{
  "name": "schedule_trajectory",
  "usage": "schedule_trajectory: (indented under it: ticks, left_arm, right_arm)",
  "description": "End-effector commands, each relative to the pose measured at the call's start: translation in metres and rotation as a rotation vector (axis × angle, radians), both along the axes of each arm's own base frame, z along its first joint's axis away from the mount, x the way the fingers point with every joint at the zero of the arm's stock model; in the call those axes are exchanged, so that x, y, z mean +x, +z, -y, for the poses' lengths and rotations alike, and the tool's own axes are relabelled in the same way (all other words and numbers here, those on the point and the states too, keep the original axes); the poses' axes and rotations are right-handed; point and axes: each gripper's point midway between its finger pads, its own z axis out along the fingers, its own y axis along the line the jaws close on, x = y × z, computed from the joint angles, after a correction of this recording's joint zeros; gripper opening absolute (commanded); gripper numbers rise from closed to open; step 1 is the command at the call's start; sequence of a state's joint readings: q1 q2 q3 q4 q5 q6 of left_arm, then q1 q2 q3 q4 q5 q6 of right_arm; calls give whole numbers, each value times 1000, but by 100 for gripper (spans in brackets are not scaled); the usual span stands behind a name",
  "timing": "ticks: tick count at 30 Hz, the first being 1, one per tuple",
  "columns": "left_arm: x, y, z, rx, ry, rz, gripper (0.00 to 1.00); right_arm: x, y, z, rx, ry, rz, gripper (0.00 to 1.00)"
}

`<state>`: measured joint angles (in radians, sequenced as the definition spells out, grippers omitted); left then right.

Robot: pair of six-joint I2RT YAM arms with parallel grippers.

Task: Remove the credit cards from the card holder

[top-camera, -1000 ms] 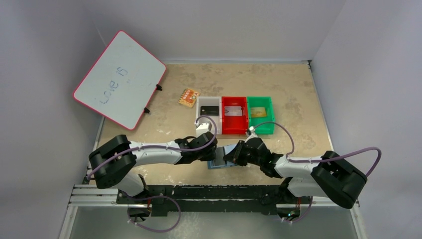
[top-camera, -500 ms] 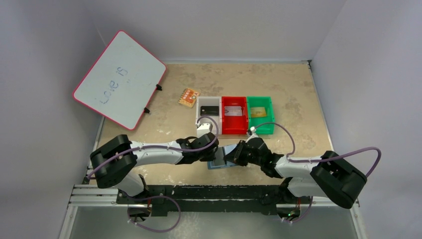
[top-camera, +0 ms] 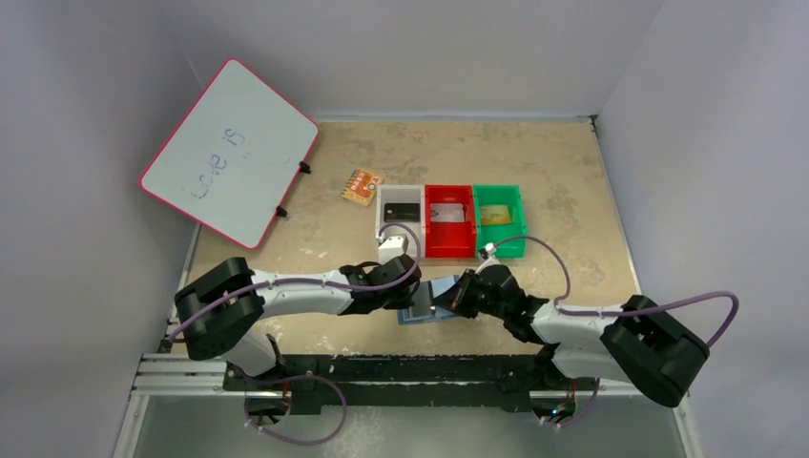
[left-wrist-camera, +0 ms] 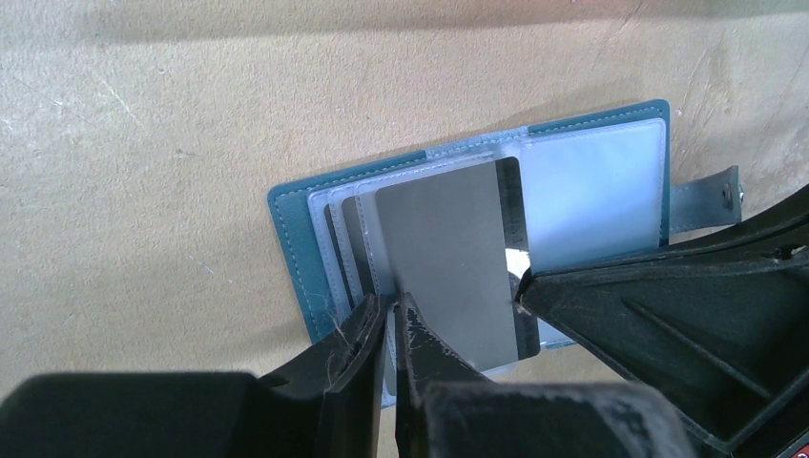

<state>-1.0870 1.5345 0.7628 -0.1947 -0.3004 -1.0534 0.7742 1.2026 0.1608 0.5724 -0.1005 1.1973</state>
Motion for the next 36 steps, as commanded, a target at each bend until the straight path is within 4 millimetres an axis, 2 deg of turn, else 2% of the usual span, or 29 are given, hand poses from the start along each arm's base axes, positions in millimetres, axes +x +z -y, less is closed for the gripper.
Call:
schedule_trajectory:
  ticks: [1,4,11,21,33,36]
  left_arm:
    - [-6,-18,-20,116,-16,-21,8]
    - [-6,-17,-19,111,-17,-23,8]
    - [-7,-16,-14,101,-32,-26,7]
    - [-9,-17,-14,107,-40,-28,5]
    - [-8,-17,-13,108,-42,-27,4]
    - [-8,-17,-12,108,-44,-27,3]
  right_arm:
    - [2,2,4,2,-21,3,0]
    - [2,2,6,2,-26,6,0]
    - [2,6,1,34,-15,14,12]
    - [9,7,-5,69,8,14,18]
    - [10,3,-15,74,83,19,17]
    - [10,1,-12,61,74,14,12]
